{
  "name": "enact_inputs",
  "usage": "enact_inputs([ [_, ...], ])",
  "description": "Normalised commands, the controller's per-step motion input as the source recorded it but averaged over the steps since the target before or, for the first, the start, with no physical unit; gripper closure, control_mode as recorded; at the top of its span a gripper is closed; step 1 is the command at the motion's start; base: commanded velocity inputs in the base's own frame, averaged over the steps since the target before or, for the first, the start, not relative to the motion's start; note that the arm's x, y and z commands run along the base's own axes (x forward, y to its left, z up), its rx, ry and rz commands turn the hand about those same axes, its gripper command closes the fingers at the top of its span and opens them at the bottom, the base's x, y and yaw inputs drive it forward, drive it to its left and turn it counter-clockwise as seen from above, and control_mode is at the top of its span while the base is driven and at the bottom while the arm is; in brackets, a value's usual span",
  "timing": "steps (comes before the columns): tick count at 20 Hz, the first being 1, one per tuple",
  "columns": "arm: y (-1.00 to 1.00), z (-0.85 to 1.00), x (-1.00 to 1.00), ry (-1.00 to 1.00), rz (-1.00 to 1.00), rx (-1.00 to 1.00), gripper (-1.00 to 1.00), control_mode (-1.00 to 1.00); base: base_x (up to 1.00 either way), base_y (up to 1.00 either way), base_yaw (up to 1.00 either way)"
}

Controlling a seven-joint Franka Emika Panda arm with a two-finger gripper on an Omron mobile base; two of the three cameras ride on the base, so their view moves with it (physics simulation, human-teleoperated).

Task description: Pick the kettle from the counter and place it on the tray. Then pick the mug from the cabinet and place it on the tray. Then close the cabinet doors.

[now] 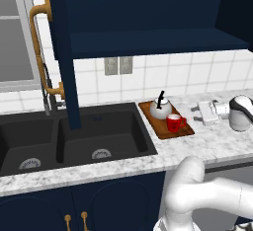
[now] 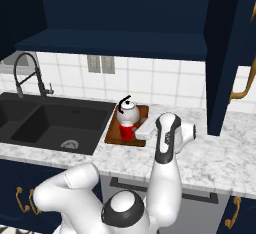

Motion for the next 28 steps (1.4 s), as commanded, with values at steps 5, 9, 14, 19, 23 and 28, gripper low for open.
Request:
enact_inputs([
  [5,0.02,0.29,-0.61,0.0,-0.16,0.0,-1.0,-1.0,0.0,0.0,0.0],
  [9,0.04,0.0,-0.07,0.01,0.0,0.0,-1.0,-1.0,0.0,0.0,0.0],
  [14,-0.03,0.02,-0.39,0.0,-0.06,0.02,-1.0,-1.0,0.0,0.0,0.0],
  [19,-0.34,0.05,-0.38,-0.02,-0.13,0.07,-1.0,-1.0,0.0,0.0,0.0],
  [23,-0.39,0.19,-0.3,-0.04,-0.13,0.03,-1.0,-1.0,0.0,0.0,0.0],
  [28,-0.44,0.29,-0.19,-0.09,-0.07,0.0,-1.0,-1.0,0.0,0.0,0.0],
])
